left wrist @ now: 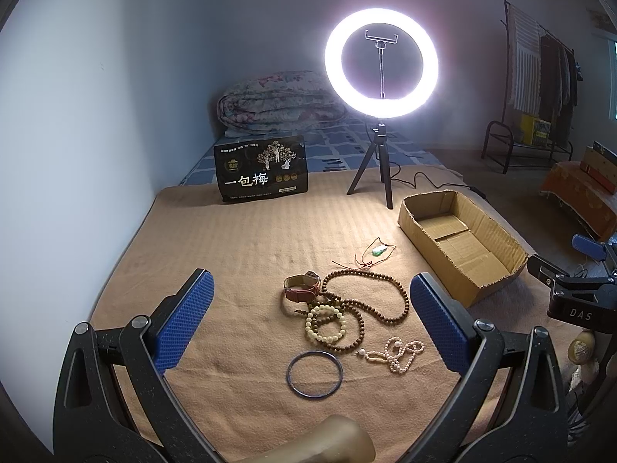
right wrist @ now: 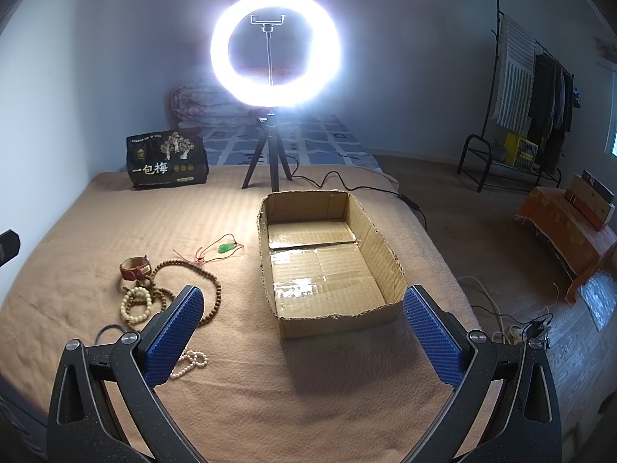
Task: Organize jewelry
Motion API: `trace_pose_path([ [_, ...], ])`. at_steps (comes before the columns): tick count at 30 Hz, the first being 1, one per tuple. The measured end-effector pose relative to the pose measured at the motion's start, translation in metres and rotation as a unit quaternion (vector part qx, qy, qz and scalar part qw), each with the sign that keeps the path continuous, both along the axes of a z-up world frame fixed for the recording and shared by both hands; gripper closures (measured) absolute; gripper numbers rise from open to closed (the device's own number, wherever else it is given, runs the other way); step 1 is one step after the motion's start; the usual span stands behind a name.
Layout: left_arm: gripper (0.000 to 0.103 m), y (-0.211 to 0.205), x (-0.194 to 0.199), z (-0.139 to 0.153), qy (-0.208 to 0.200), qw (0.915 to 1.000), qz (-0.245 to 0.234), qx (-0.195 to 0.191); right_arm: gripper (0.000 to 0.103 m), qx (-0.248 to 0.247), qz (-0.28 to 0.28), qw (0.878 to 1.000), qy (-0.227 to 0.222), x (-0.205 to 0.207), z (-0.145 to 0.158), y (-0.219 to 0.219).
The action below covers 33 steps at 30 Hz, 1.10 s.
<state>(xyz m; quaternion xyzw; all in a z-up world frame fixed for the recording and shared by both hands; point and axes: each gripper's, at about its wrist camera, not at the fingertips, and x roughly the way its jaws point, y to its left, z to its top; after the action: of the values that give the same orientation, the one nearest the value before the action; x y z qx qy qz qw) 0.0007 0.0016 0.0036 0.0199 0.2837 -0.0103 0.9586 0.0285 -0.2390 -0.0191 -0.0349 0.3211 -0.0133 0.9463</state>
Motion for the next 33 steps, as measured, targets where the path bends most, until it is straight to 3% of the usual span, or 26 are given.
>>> trace_pose_path([
  [33,0.0,-0.0019,-0.0002,0.0025,-0.001,1.0,0.0,0.001,0.0,0.002,-0.002,1.0,0.003,-0.0016,-0.002,0.0004],
])
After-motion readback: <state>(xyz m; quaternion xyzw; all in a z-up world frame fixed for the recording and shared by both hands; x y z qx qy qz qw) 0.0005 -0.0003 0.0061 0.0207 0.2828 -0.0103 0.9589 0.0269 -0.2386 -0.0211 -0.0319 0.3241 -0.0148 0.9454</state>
